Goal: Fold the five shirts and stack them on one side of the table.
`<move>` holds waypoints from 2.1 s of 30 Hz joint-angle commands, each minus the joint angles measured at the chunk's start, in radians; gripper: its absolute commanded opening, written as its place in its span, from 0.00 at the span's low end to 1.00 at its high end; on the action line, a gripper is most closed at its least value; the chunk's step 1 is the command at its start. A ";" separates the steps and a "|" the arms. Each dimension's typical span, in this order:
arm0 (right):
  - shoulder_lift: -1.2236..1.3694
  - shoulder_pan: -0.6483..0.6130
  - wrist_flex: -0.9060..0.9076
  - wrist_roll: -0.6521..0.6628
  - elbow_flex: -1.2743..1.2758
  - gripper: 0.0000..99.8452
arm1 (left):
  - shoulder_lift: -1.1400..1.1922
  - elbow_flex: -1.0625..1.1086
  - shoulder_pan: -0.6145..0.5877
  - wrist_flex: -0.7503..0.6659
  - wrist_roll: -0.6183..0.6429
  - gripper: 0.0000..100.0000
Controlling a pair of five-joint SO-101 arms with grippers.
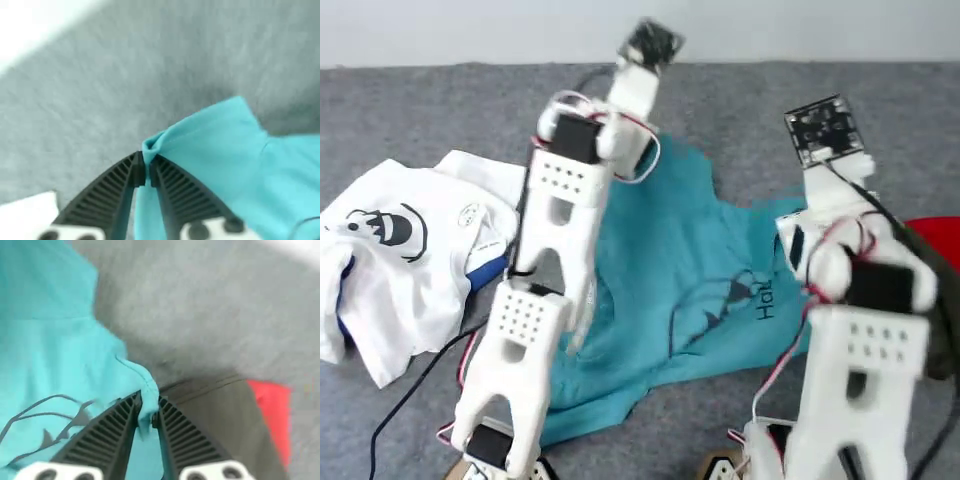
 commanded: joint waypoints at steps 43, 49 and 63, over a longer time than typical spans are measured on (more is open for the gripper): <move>-0.013 0.008 0.251 -0.158 -0.942 0.01 | -1.315 0.438 -0.226 -0.172 -0.057 0.01; 0.134 0.002 0.248 -0.158 -0.942 0.01 | -1.315 0.667 -0.226 -0.281 -0.106 0.01; 0.699 -0.035 0.015 -0.160 -0.942 0.01 | -0.761 0.631 -0.278 -0.500 -0.137 0.01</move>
